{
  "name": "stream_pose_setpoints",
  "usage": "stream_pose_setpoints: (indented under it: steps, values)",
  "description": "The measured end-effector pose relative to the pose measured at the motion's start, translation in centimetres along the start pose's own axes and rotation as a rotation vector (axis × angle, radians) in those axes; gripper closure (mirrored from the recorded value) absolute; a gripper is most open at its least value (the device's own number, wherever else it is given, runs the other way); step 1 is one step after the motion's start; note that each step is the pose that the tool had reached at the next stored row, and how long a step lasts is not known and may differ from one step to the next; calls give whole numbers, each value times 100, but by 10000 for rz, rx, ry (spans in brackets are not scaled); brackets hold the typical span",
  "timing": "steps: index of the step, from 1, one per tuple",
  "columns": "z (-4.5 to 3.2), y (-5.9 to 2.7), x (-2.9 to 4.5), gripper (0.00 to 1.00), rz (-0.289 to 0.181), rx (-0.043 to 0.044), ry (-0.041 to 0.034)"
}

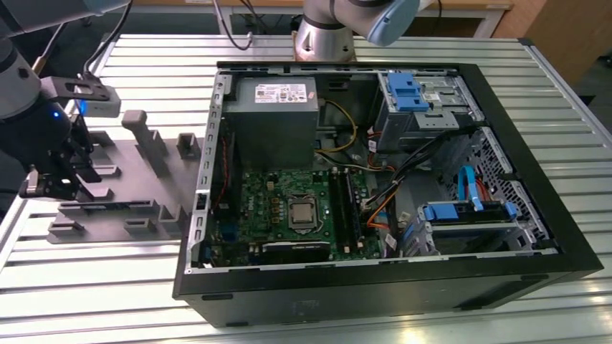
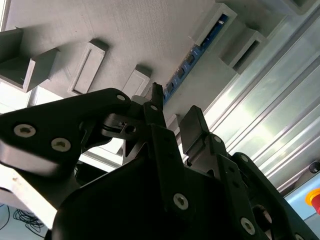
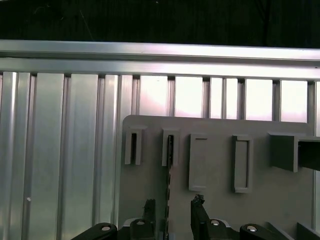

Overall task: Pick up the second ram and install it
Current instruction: 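Pick up the second ram and move it above second insertion slot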

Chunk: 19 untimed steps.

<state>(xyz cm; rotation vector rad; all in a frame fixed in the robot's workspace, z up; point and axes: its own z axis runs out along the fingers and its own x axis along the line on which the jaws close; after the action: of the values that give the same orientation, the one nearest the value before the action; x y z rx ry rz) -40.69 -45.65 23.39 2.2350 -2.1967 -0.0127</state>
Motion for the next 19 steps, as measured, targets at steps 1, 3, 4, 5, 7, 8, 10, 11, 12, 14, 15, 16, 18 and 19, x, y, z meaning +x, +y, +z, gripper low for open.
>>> stream_pose_setpoints:
  steps: [1,3,4,5,7,8,10,11,12,14,15,16,18,19]
  values:
    - [8,0,1,59,1,0,0]
    - [28,2,7,59,0,-1,1]
    - [35,2,9,59,0,-1,1]
    - [44,2,12,59,0,-1,1]
    - [62,3,18,59,0,0,2]
    - [71,3,21,59,0,0,1]
    - [90,3,27,59,0,0,1]
    - [100,3,30,59,0,1,1]
    - [110,3,33,59,0,0,1]
    - [128,4,38,59,0,0,1]
    - [136,4,40,59,0,0,1]
    - [144,4,43,59,0,0,2]
    - [161,4,47,59,0,0,1]
    - [170,4,49,59,0,1,1]
